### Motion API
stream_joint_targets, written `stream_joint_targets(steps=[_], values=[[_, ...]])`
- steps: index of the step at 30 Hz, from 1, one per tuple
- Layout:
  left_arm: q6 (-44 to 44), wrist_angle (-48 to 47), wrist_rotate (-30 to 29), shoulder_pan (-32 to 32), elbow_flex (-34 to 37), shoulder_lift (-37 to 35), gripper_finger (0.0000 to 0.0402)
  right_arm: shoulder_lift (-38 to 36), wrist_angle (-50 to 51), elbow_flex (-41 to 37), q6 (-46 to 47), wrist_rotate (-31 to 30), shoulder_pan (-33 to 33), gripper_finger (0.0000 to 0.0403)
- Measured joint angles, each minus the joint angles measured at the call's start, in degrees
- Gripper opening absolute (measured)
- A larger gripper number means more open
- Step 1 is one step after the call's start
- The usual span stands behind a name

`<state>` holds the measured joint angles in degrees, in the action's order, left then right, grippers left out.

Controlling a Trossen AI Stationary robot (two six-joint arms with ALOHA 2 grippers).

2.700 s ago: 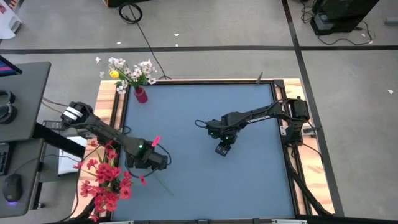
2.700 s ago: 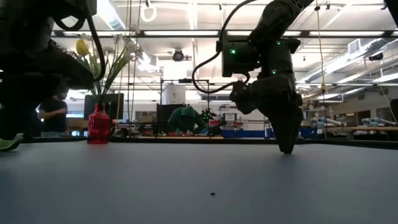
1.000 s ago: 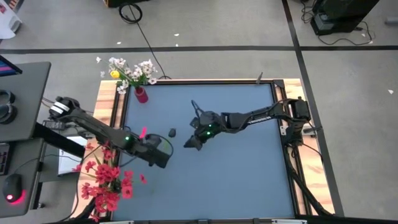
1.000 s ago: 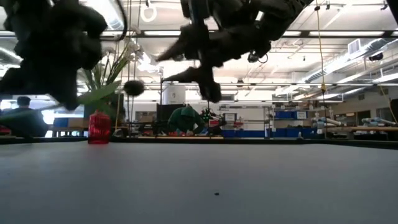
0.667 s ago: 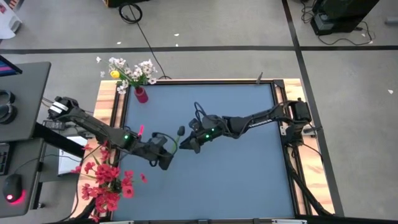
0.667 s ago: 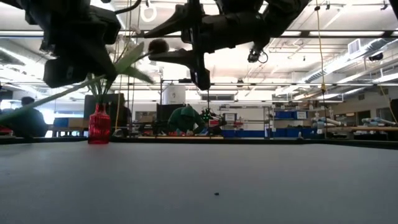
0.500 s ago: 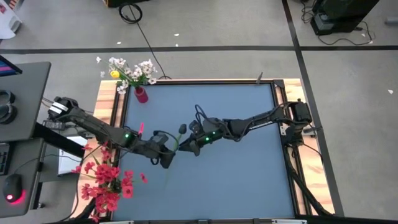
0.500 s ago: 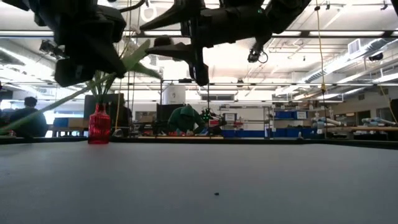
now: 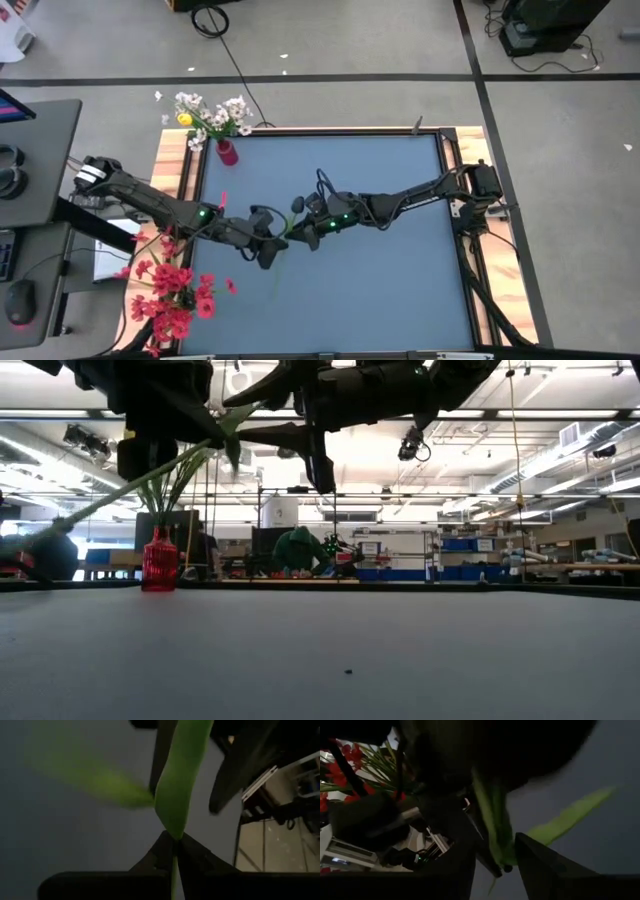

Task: Sort flowers into vase by color
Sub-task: Put the black flower into the transparent vase

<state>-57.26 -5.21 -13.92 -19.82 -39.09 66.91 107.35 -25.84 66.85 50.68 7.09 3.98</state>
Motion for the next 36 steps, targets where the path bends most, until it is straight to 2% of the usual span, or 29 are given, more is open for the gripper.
stream_joint_targets(steps=[8,21,36], values=[[-2.7,-0.1,0.1,0.2,0.1,-0.4,0.0031,0.0,0.1,0.0,-0.9,0.4,0.0,0.0016],[-5.7,-2.3,1.4,-0.3,0.0,-0.4,0.0128,-1.0,1.2,0.0,-4.3,-1.3,-1.1,0.0005],[-6.1,-1.8,2.7,0.2,0.0,-0.3,0.0135,-7.8,5.4,0.0,-20.1,-1.7,-1.2,0.0002]])
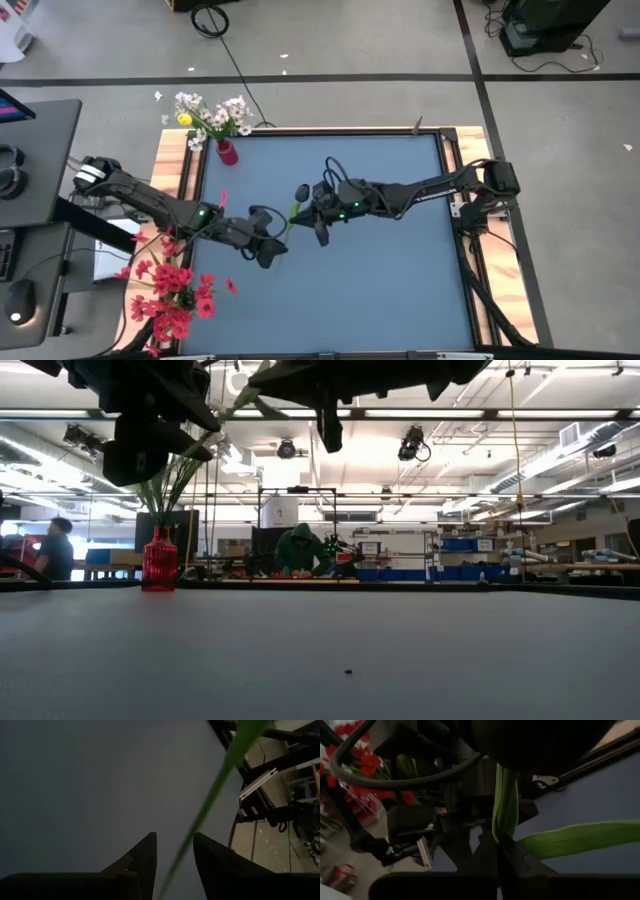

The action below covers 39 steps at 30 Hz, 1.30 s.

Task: Sort flowers into vase by color
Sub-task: Put the black flower into the transparent vase

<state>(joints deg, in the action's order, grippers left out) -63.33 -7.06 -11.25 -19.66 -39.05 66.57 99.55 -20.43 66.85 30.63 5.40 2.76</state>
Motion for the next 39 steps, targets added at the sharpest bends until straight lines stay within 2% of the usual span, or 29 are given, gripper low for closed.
stream_joint_targets(steps=[6,12,18,23,32,36,39], values=[[0.7,2.2,0.0,0.6,0.0,0.0,0.0135,-2.2,4.1,0.0,-5.3,-1.6,1.0,0.0002],[7.7,4.8,-0.2,0.6,0.0,0.2,0.0135,-4.2,5.2,0.0,-6.4,-2.4,1.3,0.0002],[9.4,6.5,-0.6,0.6,0.0,0.2,0.0135,-6.6,8.0,0.0,-8.3,-3.4,1.2,0.0001],[10.6,7.2,-3.2,0.9,0.0,0.2,0.0135,-7.0,8.6,0.0,-8.3,-2.7,1.1,0.0],[20.6,18.1,-3.8,4.3,0.0,0.3,0.0133,-7.0,8.6,0.0,-7.6,-1.3,1.1,0.0],[23.2,18.4,-3.3,4.8,0.0,0.3,0.0105,-7.0,8.6,0.0,-6.8,-1.3,1.1,0.0],[25.7,18.5,-2.2,4.7,0.0,0.3,0.0054,-7.0,8.6,0.0,-6.6,-1.2,1.1,0.0]])
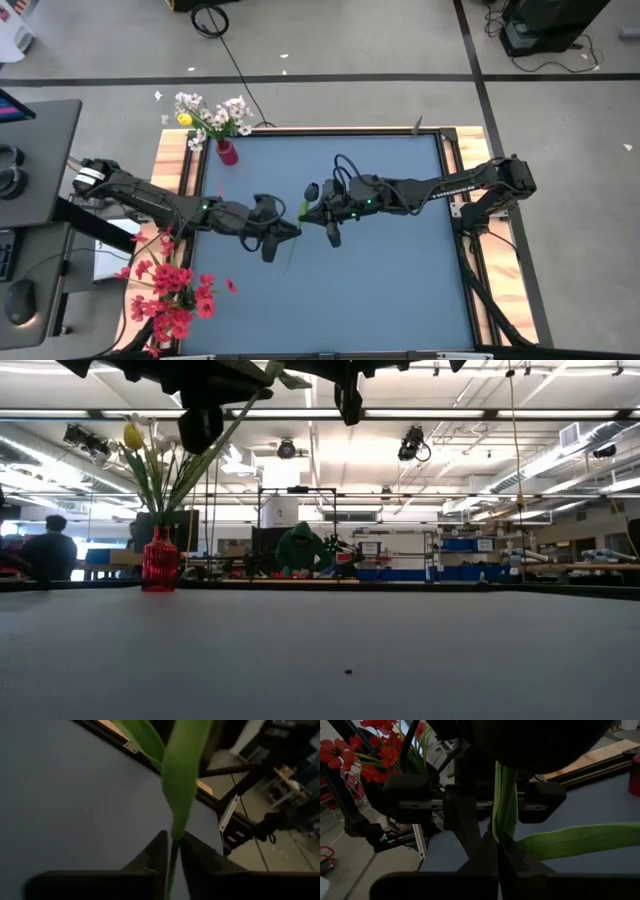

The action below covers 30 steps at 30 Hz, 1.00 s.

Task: Sort flowers into vase by color
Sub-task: Put the black flower into the transparent vase

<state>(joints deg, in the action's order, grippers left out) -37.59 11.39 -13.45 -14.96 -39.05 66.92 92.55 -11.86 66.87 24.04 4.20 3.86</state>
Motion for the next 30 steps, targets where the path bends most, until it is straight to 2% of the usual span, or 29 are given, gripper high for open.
stream_joint_targets(steps=[2,5,11,15,18,23,30], values=[[2.0,0.0,1.0,0.0,0.0,0.0,0.0019,0.0,0.0,0.0,0.5,0.4,0.0,0.0001],[5.0,0.0,1.2,-0.3,0.0,-0.2,0.0011,0.0,0.0,0.0,2.2,0.5,0.0,0.0017],[12.5,-1.7,1.3,-1.7,0.1,-3.6,0.0004,-0.9,1.4,0.1,8.4,-2.4,-0.1,0.011],[16.3,-6.4,1.8,-3.4,0.0,-10.4,0.0003,-4.6,7.8,0.1,14.7,-8.9,-0.5,0.0155],[16.6,-11.0,2.4,-4.5,0.0,-15.9,0.0002,-7.6,12.9,0.1,18.1,-13.5,-0.6,0.016],[21.1,-12.7,0.2,-4.5,0.0,-23.2,0.0001,-10.2,17.9,0.1,19.7,-16.4,-0.5,0.0158],[29.7,-14.2,-0.2,-4.5,0.0,-33.6,0.0001,-9.4,17.4,0.1,27.0,-23.3,1.4,0.0158]])
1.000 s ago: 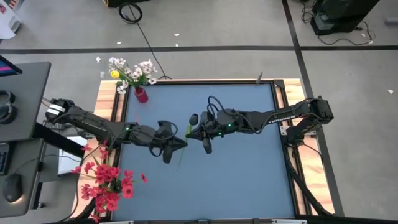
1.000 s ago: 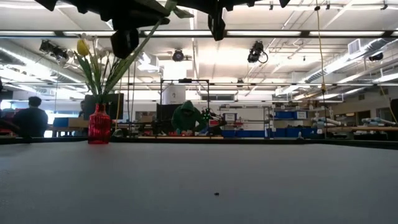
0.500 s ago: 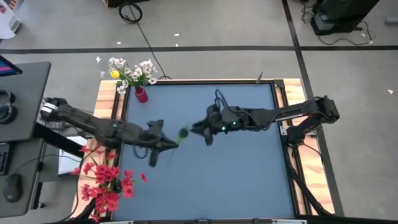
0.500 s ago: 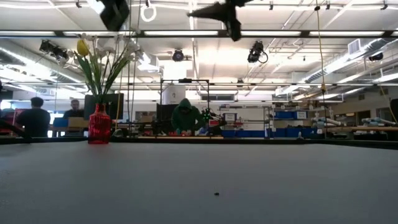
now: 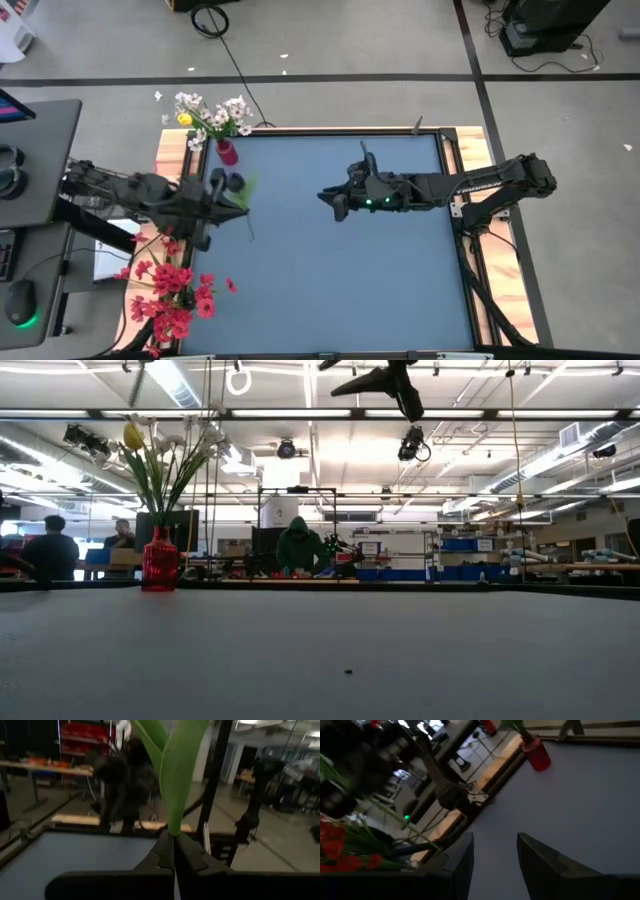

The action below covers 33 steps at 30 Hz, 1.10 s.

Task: Sort flowers into vase by color
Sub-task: Put the black flower into the transparent vase

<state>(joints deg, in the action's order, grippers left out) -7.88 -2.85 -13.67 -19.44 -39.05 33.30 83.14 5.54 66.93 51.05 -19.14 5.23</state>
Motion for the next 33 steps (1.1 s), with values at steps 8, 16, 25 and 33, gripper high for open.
stream_joint_targets(steps=[8,16,25,33], values=[[0.1,-8.0,2.4,0.0,0.0,-10.2,0.0,2.7,0.4,-0.1,6.3,-5.8,2.9,0.0158],[1.7,-35.0,7.9,0.0,-17.7,-11.2,0.0,4.0,-0.7,-0.1,10.6,-8.7,4.9,0.0158],[7.6,-54.8,12.7,0.0,-34.5,-11.0,0.0,4.0,-1.1,-0.1,12.5,-10.8,6.1,0.0158],[6.7,-65.5,29.0,0.0,-34.5,-11.9,0.0,4.0,-1.1,-0.1,14.4,-11.9,7.0,0.0158]])
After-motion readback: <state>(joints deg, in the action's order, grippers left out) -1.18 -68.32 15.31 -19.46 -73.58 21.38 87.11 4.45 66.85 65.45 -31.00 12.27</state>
